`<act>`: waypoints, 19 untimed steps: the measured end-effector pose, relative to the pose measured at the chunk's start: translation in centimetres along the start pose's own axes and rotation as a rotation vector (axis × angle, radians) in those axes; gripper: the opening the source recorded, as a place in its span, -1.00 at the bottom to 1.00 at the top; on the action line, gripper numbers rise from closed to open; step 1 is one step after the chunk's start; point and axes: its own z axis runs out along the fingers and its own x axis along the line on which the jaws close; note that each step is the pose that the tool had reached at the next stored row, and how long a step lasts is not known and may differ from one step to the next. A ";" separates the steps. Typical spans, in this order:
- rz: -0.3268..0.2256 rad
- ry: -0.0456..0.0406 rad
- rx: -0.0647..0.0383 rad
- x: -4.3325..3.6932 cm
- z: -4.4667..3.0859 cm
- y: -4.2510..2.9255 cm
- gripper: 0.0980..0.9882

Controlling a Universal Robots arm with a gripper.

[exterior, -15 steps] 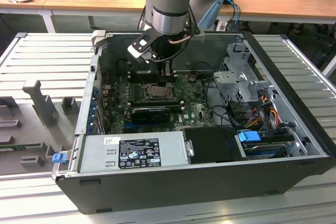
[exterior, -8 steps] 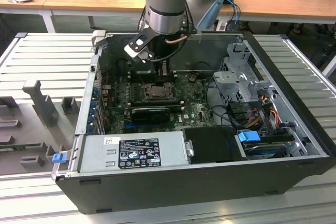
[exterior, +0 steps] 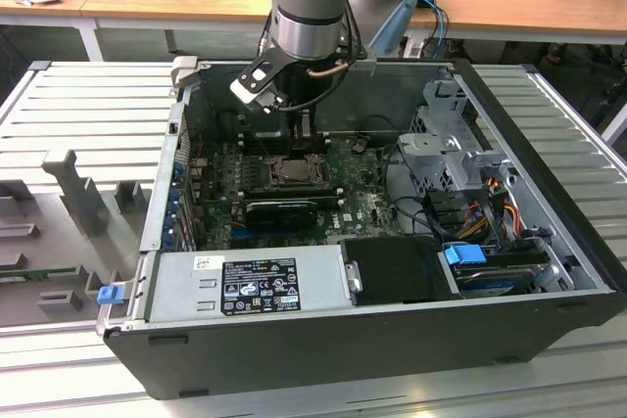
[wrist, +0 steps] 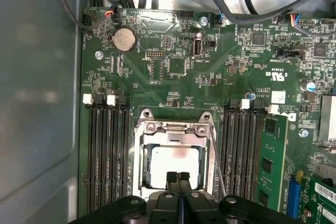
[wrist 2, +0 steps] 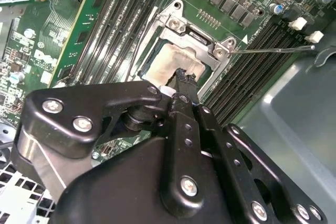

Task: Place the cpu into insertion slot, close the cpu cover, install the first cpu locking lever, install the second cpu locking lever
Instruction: 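Install the first cpu locking lever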

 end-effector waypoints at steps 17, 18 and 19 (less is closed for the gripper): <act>-0.213 -0.0030 -0.035 0.01 -2.58 -0.09 -0.98; -0.233 -0.0033 -0.035 0.01 -2.57 -0.09 -0.98; -0.267 -0.0037 -0.035 0.01 -2.55 -0.09 -0.98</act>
